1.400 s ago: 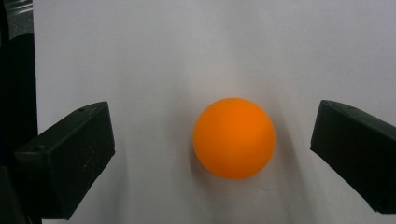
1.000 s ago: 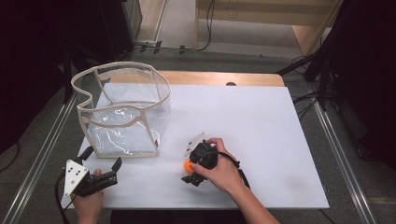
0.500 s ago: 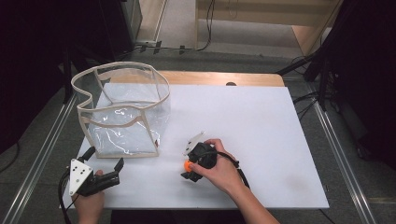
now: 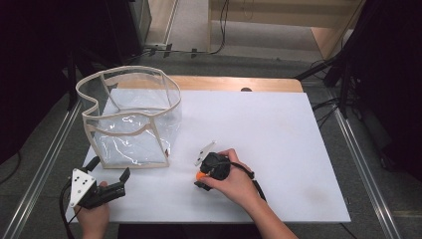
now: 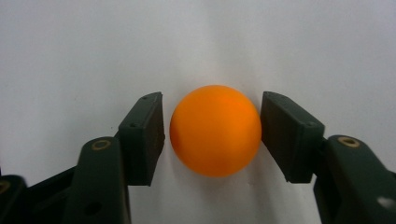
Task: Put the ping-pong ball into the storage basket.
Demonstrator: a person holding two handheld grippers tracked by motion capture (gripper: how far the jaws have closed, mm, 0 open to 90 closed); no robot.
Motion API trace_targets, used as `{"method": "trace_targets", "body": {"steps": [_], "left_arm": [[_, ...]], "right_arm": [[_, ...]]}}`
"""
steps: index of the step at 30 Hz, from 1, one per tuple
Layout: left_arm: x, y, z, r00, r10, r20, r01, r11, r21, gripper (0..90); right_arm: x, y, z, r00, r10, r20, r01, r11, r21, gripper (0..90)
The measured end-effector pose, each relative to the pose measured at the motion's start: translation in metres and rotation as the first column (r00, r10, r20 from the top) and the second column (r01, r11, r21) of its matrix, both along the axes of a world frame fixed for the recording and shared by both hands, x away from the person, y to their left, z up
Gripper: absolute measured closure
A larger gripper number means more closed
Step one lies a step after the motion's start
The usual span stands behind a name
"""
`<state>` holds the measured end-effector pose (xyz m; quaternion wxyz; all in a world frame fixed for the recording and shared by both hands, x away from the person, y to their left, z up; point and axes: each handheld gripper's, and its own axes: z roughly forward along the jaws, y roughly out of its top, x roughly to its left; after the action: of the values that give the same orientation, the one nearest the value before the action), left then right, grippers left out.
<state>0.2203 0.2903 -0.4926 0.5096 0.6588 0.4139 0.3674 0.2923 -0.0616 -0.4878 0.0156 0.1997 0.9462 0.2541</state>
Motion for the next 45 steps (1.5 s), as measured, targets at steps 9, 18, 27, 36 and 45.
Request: {"method": "trace_targets", "body": {"steps": [9,18,27,36,45], "left_arm": [[0.0,0.0,0.0,1.0,0.003,0.001,-0.003,1.0,0.003,0.0],[0.0,-0.001,0.0,1.0,0.002,0.0,-0.002,1.0,0.004,0.0],[0.0,0.0,0.0,1.0,0.001,0.001,-0.001,1.0,0.0,0.0],[0.0,0.0,0.0,1.0,0.0,0.002,0.0,1.0,0.002,0.0],[0.0,-0.001,0.0,1.0,0.0,0.002,0.0,1.0,0.003,0.0]], "right_arm": [[0.001,0.0,-0.001,1.0,0.002,-0.004,-0.002,1.0,-0.01,47.3],[0.002,-0.002,0.004,0.9999,0.003,-0.013,-0.003,1.0,-0.011,47.5],[0.005,-0.002,0.011,0.9997,0.01,-0.022,-0.01,1.0,0.013,47.6],[0.006,-0.002,0.016,0.9992,0.027,-0.028,-0.026,0.999,0.023,47.6],[0.009,-0.005,0.024,0.9988,0.032,-0.038,-0.03,0.999,0.035,47.6]]}}
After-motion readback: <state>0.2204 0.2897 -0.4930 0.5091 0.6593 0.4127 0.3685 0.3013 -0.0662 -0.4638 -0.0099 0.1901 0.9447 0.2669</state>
